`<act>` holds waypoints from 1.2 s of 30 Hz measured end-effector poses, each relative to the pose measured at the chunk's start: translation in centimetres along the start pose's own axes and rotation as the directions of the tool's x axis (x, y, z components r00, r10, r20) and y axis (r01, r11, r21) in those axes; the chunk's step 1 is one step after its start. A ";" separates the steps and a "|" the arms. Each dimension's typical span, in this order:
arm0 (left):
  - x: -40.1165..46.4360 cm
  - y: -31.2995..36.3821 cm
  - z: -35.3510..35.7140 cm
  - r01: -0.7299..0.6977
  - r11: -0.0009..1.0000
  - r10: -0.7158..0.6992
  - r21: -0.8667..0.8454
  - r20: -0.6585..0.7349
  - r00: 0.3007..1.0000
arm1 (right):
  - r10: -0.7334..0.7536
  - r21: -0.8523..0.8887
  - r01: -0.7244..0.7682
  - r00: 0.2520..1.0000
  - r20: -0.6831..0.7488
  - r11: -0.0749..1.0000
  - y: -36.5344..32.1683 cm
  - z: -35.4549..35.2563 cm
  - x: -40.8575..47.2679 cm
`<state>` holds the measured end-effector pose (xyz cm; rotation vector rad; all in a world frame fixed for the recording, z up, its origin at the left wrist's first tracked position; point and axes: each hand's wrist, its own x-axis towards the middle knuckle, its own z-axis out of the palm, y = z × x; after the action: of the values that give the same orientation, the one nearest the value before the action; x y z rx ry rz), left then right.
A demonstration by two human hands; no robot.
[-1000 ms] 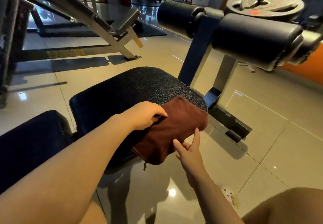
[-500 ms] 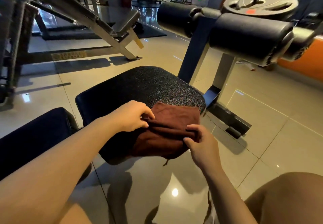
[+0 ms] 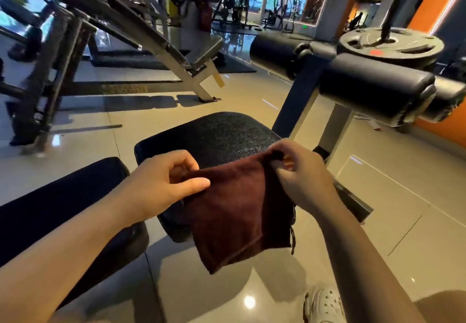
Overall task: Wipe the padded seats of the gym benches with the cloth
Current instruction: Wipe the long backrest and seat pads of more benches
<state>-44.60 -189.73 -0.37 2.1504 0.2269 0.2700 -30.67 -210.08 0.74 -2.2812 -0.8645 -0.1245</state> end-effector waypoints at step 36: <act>9.3 -11.9 -2.4 0.342 0.586 -0.510 0.735 0.007 0.860 | 0.141 -0.524 0.110 0.898 0.416 0.845 10.8 18.8 31.3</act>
<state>-37.08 -178.79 -7.98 2.7703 0.8363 -0.4282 -2.50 -186.81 -9.96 -2.9141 -1.1527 0.1991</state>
